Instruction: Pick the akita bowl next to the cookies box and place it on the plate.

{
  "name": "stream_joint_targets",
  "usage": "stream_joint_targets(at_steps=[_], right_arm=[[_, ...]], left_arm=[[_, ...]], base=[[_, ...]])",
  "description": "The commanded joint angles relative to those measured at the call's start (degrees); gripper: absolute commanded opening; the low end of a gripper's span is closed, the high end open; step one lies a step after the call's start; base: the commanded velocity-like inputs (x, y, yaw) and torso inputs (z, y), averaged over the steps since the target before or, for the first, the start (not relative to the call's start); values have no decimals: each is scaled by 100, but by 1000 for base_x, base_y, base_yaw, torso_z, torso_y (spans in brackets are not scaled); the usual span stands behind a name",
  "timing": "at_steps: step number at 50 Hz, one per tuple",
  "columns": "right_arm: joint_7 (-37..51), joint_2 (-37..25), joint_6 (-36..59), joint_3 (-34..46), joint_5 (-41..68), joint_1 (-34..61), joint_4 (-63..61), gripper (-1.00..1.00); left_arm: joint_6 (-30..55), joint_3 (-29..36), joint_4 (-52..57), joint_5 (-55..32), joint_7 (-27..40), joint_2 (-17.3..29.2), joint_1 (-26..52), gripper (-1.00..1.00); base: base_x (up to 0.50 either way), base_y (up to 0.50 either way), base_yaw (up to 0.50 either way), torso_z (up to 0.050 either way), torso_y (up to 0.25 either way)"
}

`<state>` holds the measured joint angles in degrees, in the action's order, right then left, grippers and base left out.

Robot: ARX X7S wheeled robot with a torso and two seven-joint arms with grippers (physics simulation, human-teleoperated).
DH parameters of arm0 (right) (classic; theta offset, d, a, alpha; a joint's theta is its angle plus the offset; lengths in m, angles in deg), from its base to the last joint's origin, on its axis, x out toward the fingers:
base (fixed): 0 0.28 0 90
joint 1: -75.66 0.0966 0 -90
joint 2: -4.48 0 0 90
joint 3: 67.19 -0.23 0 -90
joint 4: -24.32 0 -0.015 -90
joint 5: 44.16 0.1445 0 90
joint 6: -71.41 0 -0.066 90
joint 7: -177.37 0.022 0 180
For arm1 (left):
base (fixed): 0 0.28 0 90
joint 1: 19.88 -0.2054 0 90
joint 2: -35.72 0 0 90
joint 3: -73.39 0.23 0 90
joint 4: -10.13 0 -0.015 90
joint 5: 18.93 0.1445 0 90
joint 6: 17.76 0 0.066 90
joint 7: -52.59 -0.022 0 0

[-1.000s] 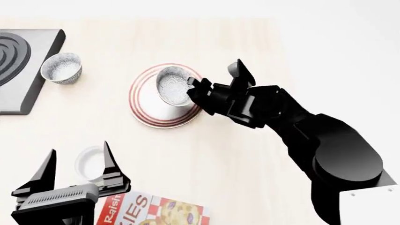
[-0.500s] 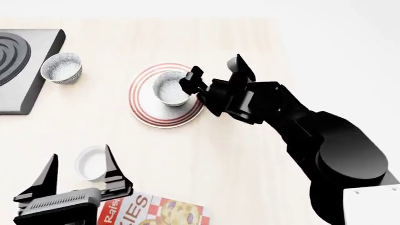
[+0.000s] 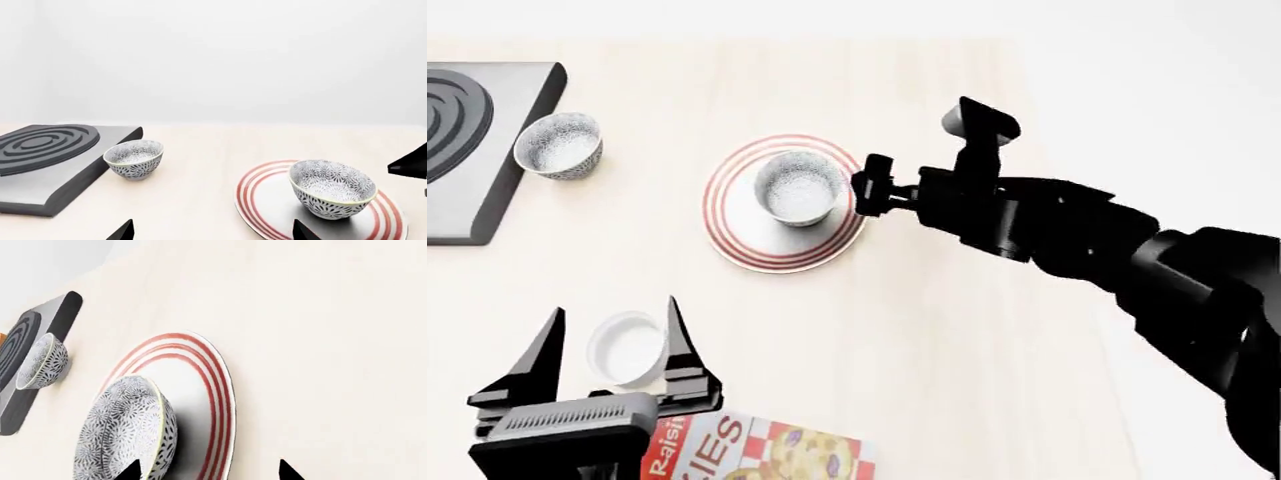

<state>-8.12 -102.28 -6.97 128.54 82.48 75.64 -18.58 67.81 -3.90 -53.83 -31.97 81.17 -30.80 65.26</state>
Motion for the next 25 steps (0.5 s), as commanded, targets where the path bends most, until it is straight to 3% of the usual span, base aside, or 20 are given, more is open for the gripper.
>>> stream_joint_targets(at_steps=[1, 9, 10, 17, 25], right_arm=[[1704, -2440, -1891, 77, -1518, 216, -5000, 100], [3102, -3967, -2709, 167, -3431, 156, -7385, 100], [3640, -4150, -2828, 207, -4139, 70, -7702, 100], [5807, -4852, -3073, 339, -6993, -586, -8519, 100], [7447, -5411, -2535, 468, -9178, -1016, -9306, 100]], left_arm=[[186, -66, 67, -53, -353, -1, 247, 100], [211, -141, -192, -287, -491, 20, 564, 100], [234, -122, -143, -261, -444, -17, 574, 100], [143, -292, -234, -446, -486, 19, 745, 100], [64, -524, -9, -676, -389, 20, 803, 100]], base=[[0, 0, 0, 0, 0], [0, 0, 0, 0, 0], [0, 0, 0, 0, 0], [0, 0, 0, 0, 0], [0, 0, 0, 0, 0]])
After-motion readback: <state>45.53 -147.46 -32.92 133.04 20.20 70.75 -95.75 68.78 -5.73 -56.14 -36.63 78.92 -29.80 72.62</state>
